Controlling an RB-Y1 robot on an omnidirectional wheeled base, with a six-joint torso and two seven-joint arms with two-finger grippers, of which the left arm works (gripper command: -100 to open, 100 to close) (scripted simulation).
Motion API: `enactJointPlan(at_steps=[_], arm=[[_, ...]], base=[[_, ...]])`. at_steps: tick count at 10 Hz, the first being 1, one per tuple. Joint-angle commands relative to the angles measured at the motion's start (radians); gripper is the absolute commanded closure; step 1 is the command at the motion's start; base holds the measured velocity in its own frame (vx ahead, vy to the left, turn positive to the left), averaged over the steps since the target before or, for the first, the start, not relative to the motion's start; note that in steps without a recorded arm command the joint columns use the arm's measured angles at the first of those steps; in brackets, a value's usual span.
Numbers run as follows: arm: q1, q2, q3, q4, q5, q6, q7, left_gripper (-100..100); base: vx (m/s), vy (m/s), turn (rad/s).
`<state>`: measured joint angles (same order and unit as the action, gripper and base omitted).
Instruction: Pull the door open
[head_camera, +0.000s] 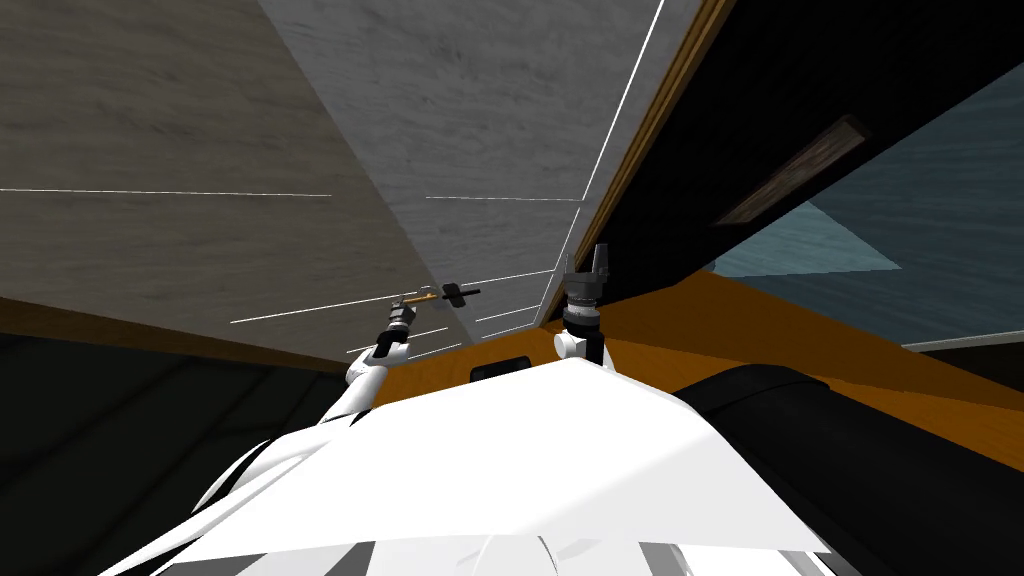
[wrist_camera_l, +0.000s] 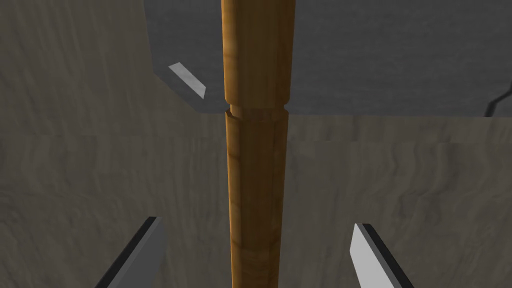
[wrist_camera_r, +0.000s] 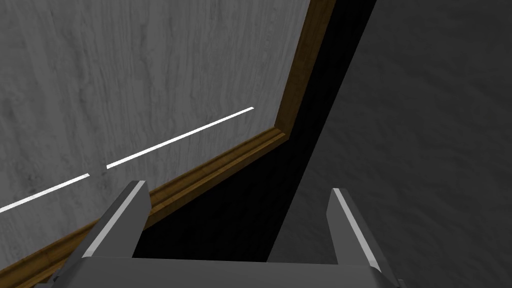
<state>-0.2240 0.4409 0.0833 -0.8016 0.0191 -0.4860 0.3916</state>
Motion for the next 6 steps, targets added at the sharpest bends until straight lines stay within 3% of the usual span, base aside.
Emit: enactJointPlan(at_steps=[1,6], arm=[[0.001,0.0,0.0,-0.001,0.0,0.002,0.0,100],[0.001,0.0,0.0,-0.001,0.0,0.002,0.0,100]], base=[[-0.01,0.002,0.034],[-0.015,0.0,-0.001]])
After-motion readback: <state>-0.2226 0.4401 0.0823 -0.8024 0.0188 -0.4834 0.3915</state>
